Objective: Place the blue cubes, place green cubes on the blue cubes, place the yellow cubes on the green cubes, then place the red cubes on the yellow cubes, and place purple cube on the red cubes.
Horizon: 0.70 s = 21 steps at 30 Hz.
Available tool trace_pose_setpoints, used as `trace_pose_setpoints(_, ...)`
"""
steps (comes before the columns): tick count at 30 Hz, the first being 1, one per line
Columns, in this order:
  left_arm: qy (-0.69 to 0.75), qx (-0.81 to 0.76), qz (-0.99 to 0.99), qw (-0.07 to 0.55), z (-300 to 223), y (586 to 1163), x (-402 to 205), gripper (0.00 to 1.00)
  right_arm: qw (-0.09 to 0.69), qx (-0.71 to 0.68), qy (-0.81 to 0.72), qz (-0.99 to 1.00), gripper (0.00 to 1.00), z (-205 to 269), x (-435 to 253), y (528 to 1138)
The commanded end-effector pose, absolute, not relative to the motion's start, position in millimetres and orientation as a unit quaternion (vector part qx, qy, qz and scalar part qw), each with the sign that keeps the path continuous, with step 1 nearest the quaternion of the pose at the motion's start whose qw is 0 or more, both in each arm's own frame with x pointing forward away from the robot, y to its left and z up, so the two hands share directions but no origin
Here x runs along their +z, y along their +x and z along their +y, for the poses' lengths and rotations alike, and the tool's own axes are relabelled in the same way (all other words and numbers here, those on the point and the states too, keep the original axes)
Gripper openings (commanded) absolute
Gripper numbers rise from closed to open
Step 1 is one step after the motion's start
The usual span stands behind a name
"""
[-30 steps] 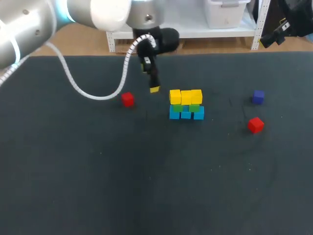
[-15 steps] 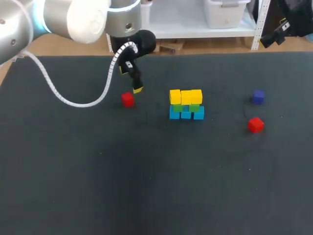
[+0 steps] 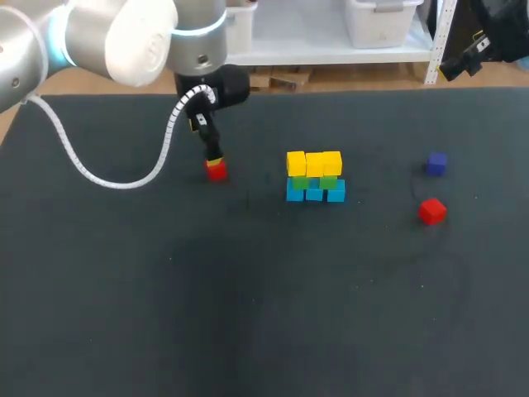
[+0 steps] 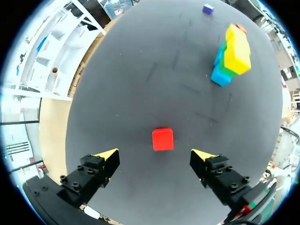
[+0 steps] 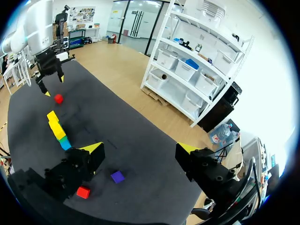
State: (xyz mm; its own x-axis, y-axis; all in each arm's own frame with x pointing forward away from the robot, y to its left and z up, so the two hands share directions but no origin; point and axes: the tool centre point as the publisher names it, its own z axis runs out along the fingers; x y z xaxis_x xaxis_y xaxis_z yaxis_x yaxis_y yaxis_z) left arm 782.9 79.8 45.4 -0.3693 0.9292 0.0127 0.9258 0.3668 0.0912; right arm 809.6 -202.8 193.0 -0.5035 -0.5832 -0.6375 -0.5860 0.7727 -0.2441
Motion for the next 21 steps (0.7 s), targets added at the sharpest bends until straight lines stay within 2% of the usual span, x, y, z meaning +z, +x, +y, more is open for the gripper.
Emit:
trace_pose_setpoints(1, 0.565, 0.038, 0.824, 0.012, 80.0, 785.6, 38.0, 1.0, 0.372, -0.006, -0.333, 0.867, 1.0, -201.4, 191.8, 805.6)
trace_pose_setpoints(21, 0.559, 0.014, 0.829, -0.017, 66.2, 768.8, 7.0, 1.0, 0.372, -0.006, -0.333, 0.867, 1.0, -201.4, 191.8, 805.6)
